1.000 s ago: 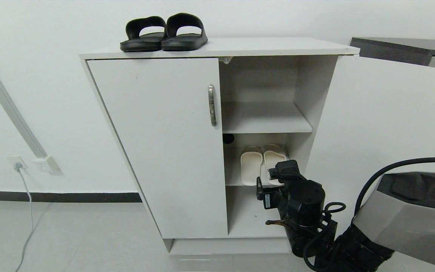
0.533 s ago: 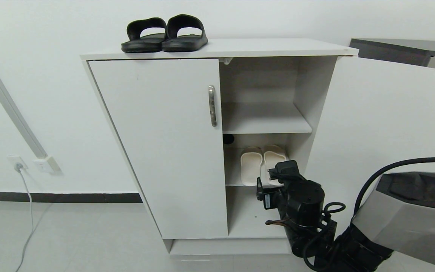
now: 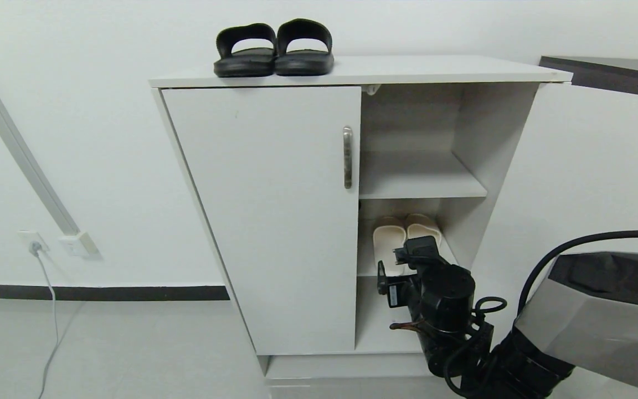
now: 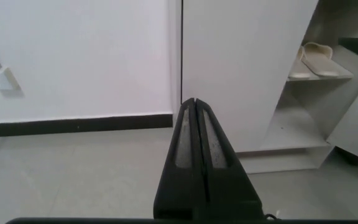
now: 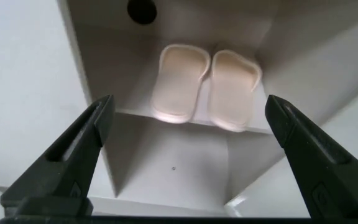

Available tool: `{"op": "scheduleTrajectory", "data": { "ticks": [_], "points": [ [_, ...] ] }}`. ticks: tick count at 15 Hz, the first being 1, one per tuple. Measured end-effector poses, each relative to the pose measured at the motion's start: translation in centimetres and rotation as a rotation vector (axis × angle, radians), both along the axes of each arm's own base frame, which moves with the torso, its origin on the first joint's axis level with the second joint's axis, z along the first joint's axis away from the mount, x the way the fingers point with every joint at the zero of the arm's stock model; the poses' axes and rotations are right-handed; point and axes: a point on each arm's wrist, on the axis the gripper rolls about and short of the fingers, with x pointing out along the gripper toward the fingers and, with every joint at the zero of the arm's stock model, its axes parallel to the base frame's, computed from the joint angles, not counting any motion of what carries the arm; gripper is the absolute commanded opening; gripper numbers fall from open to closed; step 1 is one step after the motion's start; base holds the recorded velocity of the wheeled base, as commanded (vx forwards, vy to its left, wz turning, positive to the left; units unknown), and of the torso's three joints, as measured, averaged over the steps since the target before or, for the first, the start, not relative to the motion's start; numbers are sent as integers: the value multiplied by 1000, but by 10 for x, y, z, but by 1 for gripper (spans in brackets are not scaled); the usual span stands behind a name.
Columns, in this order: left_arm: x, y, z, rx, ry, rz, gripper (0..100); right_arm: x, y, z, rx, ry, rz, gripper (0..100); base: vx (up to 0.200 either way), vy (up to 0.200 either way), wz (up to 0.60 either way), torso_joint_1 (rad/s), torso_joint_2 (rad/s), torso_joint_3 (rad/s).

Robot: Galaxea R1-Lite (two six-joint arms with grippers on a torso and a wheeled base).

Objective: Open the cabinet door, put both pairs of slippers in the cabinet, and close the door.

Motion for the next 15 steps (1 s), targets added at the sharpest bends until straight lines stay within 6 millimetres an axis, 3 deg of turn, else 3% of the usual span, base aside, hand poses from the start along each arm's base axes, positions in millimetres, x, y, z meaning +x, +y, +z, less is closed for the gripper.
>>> {"op": "scheduleTrajectory", "data": {
  "ticks": [9,15],
  "points": [
    [0,0,0,0,-1,0,0,-1,0,0,0,0,3,100,0,200,0,2,2,1],
    [0,0,0,-1,0,0,0,-3,-4,2,0,-34,1,100,0,0,0,0,0,0]
  ]
}}
